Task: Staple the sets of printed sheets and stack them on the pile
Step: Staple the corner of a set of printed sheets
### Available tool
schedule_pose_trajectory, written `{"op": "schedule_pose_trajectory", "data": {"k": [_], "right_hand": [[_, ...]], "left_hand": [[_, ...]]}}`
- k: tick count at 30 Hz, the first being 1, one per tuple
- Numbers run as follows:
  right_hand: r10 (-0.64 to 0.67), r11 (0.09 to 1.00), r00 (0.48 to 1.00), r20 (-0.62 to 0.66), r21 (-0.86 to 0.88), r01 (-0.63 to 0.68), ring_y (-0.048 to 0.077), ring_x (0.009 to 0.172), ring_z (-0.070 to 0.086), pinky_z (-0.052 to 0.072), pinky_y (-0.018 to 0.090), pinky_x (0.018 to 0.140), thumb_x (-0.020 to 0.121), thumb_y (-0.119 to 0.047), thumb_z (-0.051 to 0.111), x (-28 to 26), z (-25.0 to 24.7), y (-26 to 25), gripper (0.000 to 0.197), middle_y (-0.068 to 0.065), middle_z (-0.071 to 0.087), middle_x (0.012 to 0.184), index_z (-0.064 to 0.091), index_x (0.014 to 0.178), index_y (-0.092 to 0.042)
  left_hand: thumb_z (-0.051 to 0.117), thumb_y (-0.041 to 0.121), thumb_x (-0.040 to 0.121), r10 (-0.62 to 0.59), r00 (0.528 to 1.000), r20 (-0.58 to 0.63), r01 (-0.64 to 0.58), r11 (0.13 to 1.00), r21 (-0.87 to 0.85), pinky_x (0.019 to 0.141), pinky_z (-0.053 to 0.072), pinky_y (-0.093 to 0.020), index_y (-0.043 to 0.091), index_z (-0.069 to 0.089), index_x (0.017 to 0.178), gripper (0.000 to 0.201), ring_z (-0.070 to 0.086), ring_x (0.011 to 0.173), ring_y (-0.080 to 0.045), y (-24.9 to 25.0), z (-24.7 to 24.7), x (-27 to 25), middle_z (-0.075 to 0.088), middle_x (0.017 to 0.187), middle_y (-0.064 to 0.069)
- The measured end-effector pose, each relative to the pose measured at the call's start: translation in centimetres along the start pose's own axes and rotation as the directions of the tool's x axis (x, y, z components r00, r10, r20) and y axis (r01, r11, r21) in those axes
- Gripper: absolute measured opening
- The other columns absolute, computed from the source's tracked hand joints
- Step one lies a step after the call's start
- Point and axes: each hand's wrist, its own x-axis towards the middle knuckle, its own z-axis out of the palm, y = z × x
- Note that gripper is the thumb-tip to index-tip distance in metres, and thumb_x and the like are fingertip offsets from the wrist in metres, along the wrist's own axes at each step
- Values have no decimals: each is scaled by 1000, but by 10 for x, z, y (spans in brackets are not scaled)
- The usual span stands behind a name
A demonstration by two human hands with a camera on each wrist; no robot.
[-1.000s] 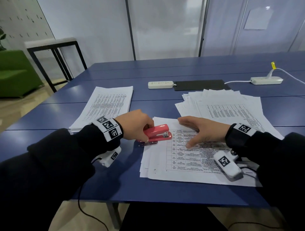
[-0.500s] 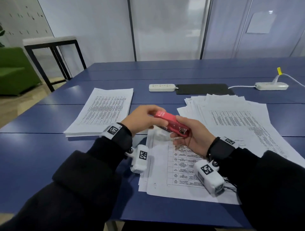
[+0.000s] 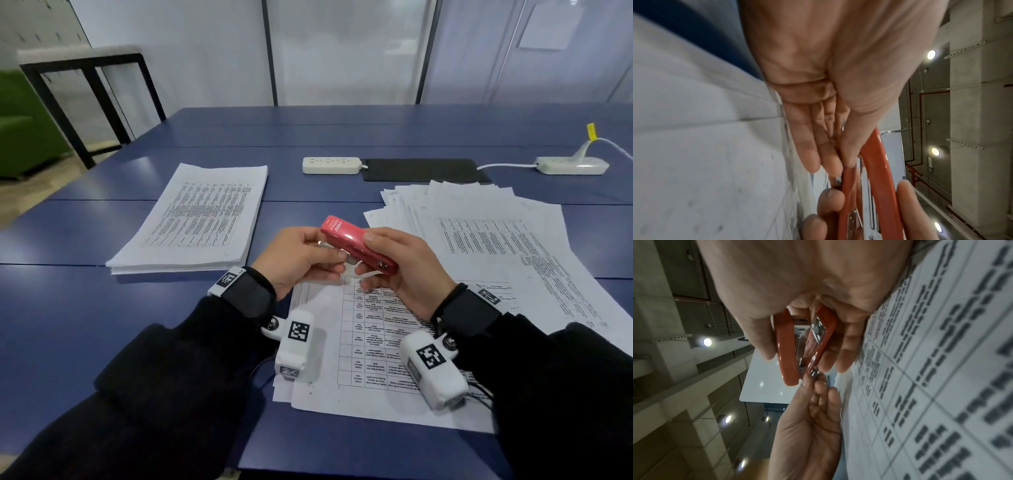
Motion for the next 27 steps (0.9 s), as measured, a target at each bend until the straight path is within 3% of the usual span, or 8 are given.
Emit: {"op": "schedule_pose_trajectory", "data": {"k": [3, 6, 10, 13, 16, 21, 24, 27], "right_hand": [[-12, 1000, 1000, 16, -27, 12, 26, 76, 66, 57, 37, 61, 90, -23, 72, -3, 2, 0, 32, 16, 73, 95, 73, 117, -6], [-27, 998, 999, 20, -59, 28, 26, 77, 67, 57, 38, 63, 83, -26, 77, -5, 5, 1, 41, 16, 74, 97, 72, 120, -8], [-33, 995, 999, 4, -91, 34, 27, 76, 68, 57, 39, 66, 88, -19, 77, -6, 7, 2, 32, 16, 75, 95, 73, 118, -9], [-23, 995, 1000, 0, -94, 23, 27, 74, 67, 58, 38, 64, 88, -21, 77, -7, 6, 1, 32, 24, 73, 98, 74, 116, -7], [-10, 998, 1000, -30, -70, 7, 29, 75, 66, 60, 37, 61, 92, -17, 74, -6, 4, 1, 23, 23, 73, 96, 75, 113, -6], [15, 996, 1000, -26, -87, -18, 28, 72, 66, 59, 37, 63, 91, -17, 74, -7, 4, 0, 20, 25, 73, 99, 76, 108, -7], [10, 997, 1000, -15, -71, -11, 27, 68, 65, 59, 33, 59, 86, -21, 76, -7, 7, -1, 23, 24, 74, 96, 74, 104, -7], [7, 998, 1000, -4, -70, -7, 24, 63, 67, 61, 30, 57, 69, -33, 83, -10, 11, -5, 38, 15, 75, 84, 74, 98, -10]], "left_hand": [[76, -8, 85, -16, 1000, -6, 16, 999, 40, 81, 65, -44, -12, 67, 118, 34, 73, 74, -22, 0, -2, -2, 76, 86, -16], [77, -7, 83, 12, 997, -74, -6, 996, 83, 77, 66, -37, -9, 71, 111, 29, 75, 75, -23, 3, -7, -5, 76, 92, -19], [78, -4, 85, 29, 981, -193, -12, 996, 88, 68, 65, -29, -5, 75, 98, 14, 75, 70, -21, 8, -18, -11, 76, 85, -20], [77, -4, 86, 41, 966, -254, -22, 997, 77, 63, 64, -28, -5, 76, 95, 9, 75, 67, -21, 10, -25, -18, 75, 82, -18], [74, -3, 89, 102, 951, -293, -84, 994, 75, 66, 64, -31, 2, 76, 86, 6, 73, 71, -24, 13, -29, -37, 75, 80, -14], [75, -6, 83, 199, 942, -271, -172, 978, 121, 63, 59, -31, 6, 77, 81, 12, 66, 59, -18, 16, -51, -108, 69, 71, -10], [78, -2, 69, 169, 951, -260, -108, 966, 234, 56, 59, -28, 8, 79, 72, 10, 69, 55, -22, 22, -87, -172, 70, 67, -13], [79, -4, 62, 116, 953, -281, 5, 918, 397, 54, 58, -26, 3, 78, 68, 9, 69, 51, -24, 22, -123, -237, 70, 62, -15]]}}
